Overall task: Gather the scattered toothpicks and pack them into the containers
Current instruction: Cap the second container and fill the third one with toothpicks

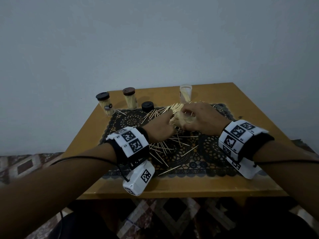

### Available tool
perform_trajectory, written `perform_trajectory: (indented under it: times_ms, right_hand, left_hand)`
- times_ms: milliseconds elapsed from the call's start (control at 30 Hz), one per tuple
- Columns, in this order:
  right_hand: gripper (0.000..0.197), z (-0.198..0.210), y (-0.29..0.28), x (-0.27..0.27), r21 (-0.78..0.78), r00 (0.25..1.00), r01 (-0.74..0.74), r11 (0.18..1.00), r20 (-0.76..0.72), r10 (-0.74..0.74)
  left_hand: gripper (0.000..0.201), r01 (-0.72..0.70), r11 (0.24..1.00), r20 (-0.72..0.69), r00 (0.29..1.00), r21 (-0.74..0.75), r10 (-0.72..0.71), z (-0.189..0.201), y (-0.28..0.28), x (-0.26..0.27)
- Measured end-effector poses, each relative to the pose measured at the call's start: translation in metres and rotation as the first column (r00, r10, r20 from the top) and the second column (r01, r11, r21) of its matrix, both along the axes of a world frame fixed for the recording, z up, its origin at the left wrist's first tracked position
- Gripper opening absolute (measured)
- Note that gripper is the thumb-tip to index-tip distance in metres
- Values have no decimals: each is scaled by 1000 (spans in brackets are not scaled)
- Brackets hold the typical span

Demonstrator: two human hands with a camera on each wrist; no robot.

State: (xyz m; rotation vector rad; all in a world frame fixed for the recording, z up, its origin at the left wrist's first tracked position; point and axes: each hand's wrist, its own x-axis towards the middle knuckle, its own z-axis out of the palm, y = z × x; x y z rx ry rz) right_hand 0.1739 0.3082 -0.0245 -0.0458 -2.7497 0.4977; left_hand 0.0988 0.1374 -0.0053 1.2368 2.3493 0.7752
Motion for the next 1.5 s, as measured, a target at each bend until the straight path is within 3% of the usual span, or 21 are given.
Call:
perform_trajectory:
  times_ms: [133,400,633,733,867,1100,1233,1300,1367,1433,1500]
  right_hand:
    - [40,1,-1,0,5,1000,-1,1000,8,1]
    - [40,0,-1,0,-8,999,-36,999,-1,36]
    - [41,1,0,2,-33,998,-51,998,-24,51]
    - [41,3,-2,3,-20,998,-61,998,-14,61]
    - [40,4,-3,3,-30,997,-75,997,-18,74]
    - [42,4,-2,3,-48,997,-71,996,-13,70]
    - [44,2,1,2,-48,998,-57,997,-18,56]
    - [45,1,2,1,-50,999,-48,998,-20,47]
    - [45,0,3,0,-59,999,-46,997,-22,45]
    - [44,-1,4,0,-64,999,-47,997,-22,45]
    - [43,-1,5,0,-57,999,-47,997,-18,46]
  left_hand:
    - [47,-61,995,-130,989,81,72,-6,-4,-3]
    - [46,-21,988,-107,994,155,38,-3,-4,-14]
    - [45,55,993,-187,982,108,-34,-8,-11,-19]
    - [51,86,988,-139,988,129,-67,-8,-11,-20]
    - [57,117,993,-92,989,33,-113,-1,-8,-19]
    - [48,113,991,10,993,69,-114,4,-8,-19]
    - [30,18,981,120,992,193,-42,20,-22,-33]
    - [29,-35,993,2,999,111,35,28,-30,-53]
    - [31,-82,984,-254,966,-156,40,31,-38,-76]
    - [36,-159,908,-407,913,-388,-14,27,-45,-96]
    - [39,-214,828,-435,900,-518,-40,18,-51,-113]
